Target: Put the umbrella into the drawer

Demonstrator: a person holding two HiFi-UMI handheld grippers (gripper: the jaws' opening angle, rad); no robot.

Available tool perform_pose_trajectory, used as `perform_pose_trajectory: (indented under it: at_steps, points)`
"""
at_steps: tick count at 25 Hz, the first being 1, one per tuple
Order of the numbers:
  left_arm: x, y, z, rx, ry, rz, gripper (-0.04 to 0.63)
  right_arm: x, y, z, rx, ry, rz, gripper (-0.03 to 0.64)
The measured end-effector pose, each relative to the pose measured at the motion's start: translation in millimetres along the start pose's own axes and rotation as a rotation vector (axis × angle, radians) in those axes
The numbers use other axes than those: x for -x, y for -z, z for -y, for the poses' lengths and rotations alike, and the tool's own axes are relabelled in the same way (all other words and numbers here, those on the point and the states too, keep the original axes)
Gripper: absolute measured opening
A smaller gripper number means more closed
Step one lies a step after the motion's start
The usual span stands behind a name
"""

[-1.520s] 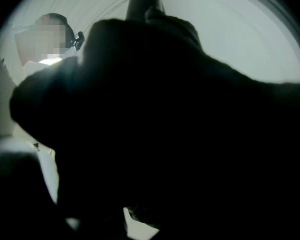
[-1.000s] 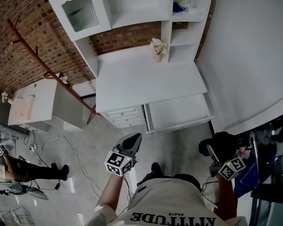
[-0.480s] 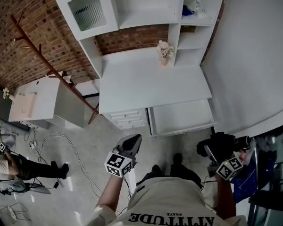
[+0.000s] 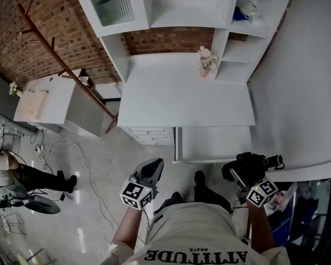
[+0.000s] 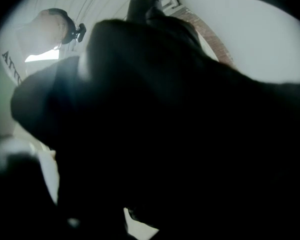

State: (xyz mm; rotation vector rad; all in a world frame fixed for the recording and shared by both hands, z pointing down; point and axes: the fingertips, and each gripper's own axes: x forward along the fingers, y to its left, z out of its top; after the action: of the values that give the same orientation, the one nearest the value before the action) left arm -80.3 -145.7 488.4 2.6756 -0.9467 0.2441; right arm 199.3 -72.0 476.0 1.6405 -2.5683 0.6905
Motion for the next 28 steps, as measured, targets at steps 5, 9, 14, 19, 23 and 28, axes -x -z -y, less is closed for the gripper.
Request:
perform_pose_trajectory:
  at_steps: [5,9,14,19,23,28]
  points:
    - [-21.1,-3.4,5.9,0.041,-0.085,-0.001,0.028,-32.2,4.6,34.0,0.046,-0.086,-0.108,0.275]
    - [-50.1,-12.6,15.4,0.051,-0.138,-0.004,0.028,-56.2,3.1,73.7,0.104,-0.135,-0.18,0.273]
    - [-69.0,-3.8,30.1,0.071,-0.192,-0.01,0.028,-76.6,25.8,110.1,0.211,-0.181,-0.28,0.268]
    - [-86.9,11.5,39.2,0.093,-0.24,-0.034,0.028,-97.6,61.9,146.5,0.288,-0.217,-0.402,0.265]
    - [-96.7,23.3,40.1,0.109,-0.265,-0.058,0.028,-111.6,83.8,166.6,0.321,-0.239,-0.472,0.264]
    - [-114.0,41.9,34.2,0.124,-0.289,-0.111,0.028,-129.9,112.5,191.8,0.339,-0.253,-0.557,0.264]
